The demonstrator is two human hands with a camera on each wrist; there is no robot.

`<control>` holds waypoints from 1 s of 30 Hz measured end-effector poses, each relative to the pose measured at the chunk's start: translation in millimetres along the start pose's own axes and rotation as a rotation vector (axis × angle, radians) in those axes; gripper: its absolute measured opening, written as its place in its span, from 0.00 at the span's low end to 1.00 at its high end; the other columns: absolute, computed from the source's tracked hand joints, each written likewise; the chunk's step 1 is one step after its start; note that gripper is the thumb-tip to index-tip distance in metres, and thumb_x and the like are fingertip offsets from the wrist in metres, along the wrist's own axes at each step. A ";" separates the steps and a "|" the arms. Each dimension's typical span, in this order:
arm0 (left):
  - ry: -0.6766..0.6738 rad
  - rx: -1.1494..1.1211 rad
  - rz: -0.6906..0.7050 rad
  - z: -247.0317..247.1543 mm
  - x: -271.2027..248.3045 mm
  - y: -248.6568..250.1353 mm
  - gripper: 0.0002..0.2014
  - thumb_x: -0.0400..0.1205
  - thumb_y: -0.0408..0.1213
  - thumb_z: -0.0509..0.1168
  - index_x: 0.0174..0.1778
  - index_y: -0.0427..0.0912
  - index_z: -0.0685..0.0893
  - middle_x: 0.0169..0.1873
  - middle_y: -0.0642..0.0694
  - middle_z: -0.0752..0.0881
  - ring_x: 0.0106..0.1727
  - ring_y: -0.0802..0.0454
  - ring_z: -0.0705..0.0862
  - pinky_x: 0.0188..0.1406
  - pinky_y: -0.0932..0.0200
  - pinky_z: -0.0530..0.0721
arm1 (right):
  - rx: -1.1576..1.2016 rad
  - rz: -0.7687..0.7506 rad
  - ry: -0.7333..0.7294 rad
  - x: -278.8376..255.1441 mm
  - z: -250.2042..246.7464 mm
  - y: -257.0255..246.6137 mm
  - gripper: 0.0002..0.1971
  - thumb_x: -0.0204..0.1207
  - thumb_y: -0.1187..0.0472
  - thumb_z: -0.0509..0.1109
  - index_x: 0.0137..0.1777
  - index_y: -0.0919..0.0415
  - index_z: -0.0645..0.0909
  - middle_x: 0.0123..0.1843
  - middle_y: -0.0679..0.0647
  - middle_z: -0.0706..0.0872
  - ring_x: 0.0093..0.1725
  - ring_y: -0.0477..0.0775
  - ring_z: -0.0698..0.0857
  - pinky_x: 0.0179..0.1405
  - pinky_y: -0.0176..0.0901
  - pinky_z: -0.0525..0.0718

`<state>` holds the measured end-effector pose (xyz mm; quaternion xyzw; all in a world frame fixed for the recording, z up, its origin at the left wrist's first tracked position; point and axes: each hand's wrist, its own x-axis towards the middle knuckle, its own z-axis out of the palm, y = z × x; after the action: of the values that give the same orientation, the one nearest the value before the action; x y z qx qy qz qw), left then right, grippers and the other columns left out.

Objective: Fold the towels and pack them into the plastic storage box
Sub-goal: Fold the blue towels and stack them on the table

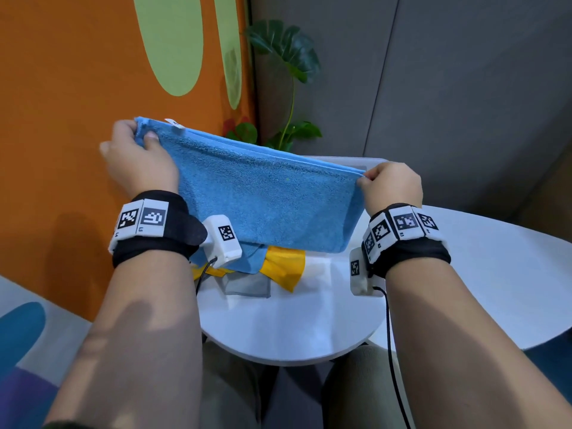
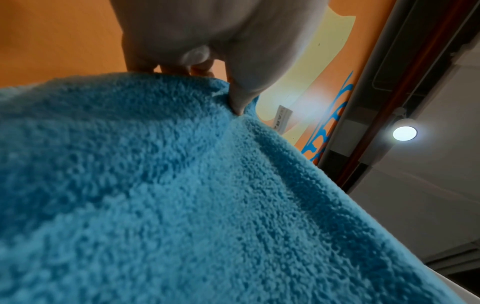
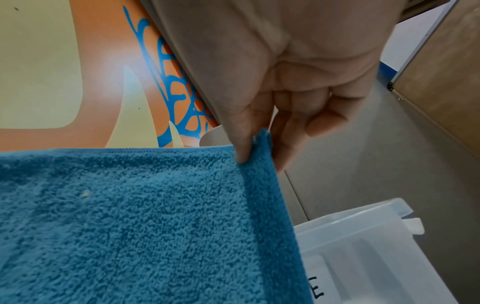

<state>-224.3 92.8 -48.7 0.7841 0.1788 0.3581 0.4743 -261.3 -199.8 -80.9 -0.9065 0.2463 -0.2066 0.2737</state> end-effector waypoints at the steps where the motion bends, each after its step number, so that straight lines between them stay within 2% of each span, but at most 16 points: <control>1: 0.003 0.001 -0.005 -0.4 0.8 0.7 0.12 0.87 0.39 0.57 0.65 0.42 0.79 0.54 0.49 0.66 0.47 0.50 0.71 0.46 0.68 0.67 | 0.020 -0.005 0.020 -1.0 -0.3 0.2 0.06 0.77 0.54 0.69 0.46 0.52 0.86 0.42 0.52 0.85 0.43 0.56 0.81 0.38 0.41 0.75; 6: 0.005 0.005 -0.041 -2.0 4.0 -1.0 0.13 0.87 0.39 0.57 0.65 0.43 0.79 0.55 0.50 0.67 0.46 0.49 0.72 0.47 0.65 0.69 | 0.072 -0.011 0.065 -3.1 -4.5 -1.8 0.09 0.73 0.50 0.73 0.37 0.52 0.79 0.38 0.51 0.83 0.41 0.56 0.81 0.39 0.41 0.75; 8: 0.004 0.002 -0.054 -2.1 4.3 -3.0 0.12 0.87 0.39 0.57 0.64 0.43 0.79 0.55 0.50 0.67 0.46 0.49 0.73 0.50 0.63 0.71 | 0.069 -0.013 0.063 -2.0 -3.7 -3.4 0.08 0.74 0.52 0.73 0.39 0.53 0.79 0.40 0.52 0.84 0.44 0.57 0.83 0.40 0.42 0.76; 11: 0.004 -0.010 -0.071 -1.9 4.8 -5.2 0.12 0.87 0.40 0.58 0.63 0.43 0.79 0.55 0.50 0.67 0.47 0.48 0.74 0.54 0.59 0.75 | 0.051 -0.038 0.074 -0.4 -0.2 -5.7 0.03 0.77 0.59 0.68 0.47 0.56 0.81 0.49 0.56 0.86 0.50 0.59 0.84 0.44 0.44 0.78; 15: 0.007 -0.019 -0.073 -2.8 5.7 -5.8 0.12 0.87 0.40 0.58 0.64 0.43 0.79 0.55 0.50 0.67 0.47 0.49 0.73 0.54 0.60 0.74 | 0.165 -0.009 0.114 -0.4 -1.4 -6.1 0.07 0.79 0.64 0.64 0.55 0.57 0.77 0.50 0.54 0.83 0.48 0.57 0.81 0.43 0.44 0.78; 18: 0.015 -0.004 -0.063 -4.7 7.5 -6.9 0.13 0.86 0.40 0.57 0.64 0.43 0.79 0.55 0.50 0.68 0.47 0.49 0.72 0.55 0.60 0.74 | 0.269 -0.005 0.161 -0.6 -3.0 -3.7 0.09 0.77 0.59 0.67 0.57 0.55 0.80 0.51 0.50 0.85 0.49 0.53 0.83 0.47 0.42 0.79; 21: 0.019 0.009 -0.059 -4.9 9.8 -8.0 0.13 0.86 0.40 0.57 0.65 0.43 0.78 0.55 0.49 0.69 0.47 0.49 0.72 0.56 0.58 0.75 | 0.315 -0.027 0.212 0.1 -2.8 -4.7 0.08 0.78 0.55 0.65 0.52 0.54 0.84 0.49 0.50 0.87 0.50 0.52 0.84 0.45 0.39 0.76; 24: 0.016 -0.002 -0.062 -3.0 11.9 -9.7 0.13 0.86 0.39 0.57 0.65 0.42 0.78 0.55 0.48 0.70 0.47 0.49 0.73 0.57 0.56 0.76 | 0.398 -0.035 0.232 0.4 -3.7 -8.1 0.09 0.80 0.56 0.63 0.54 0.57 0.81 0.51 0.50 0.85 0.51 0.52 0.82 0.48 0.39 0.75; 27: 0.017 -0.008 -0.061 -1.7 11.1 -10.9 0.13 0.87 0.39 0.57 0.66 0.42 0.78 0.55 0.48 0.70 0.47 0.48 0.73 0.57 0.57 0.76 | 0.453 -0.020 0.243 2.3 -3.7 -8.5 0.09 0.82 0.57 0.62 0.56 0.58 0.79 0.48 0.47 0.81 0.48 0.47 0.79 0.45 0.33 0.70; 30: 0.014 -0.017 -0.060 -1.2 11.4 -14.8 0.13 0.87 0.39 0.56 0.65 0.42 0.77 0.60 0.46 0.77 0.48 0.49 0.73 0.56 0.58 0.75 | 0.493 -0.001 0.249 2.5 -1.5 -6.2 0.08 0.81 0.56 0.63 0.55 0.58 0.79 0.45 0.45 0.81 0.46 0.46 0.78 0.46 0.34 0.72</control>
<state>-216.6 107.8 -56.8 0.7719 0.2026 0.3505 0.4902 -258.0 -197.3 -75.5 -0.7802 0.2198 -0.3703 0.4538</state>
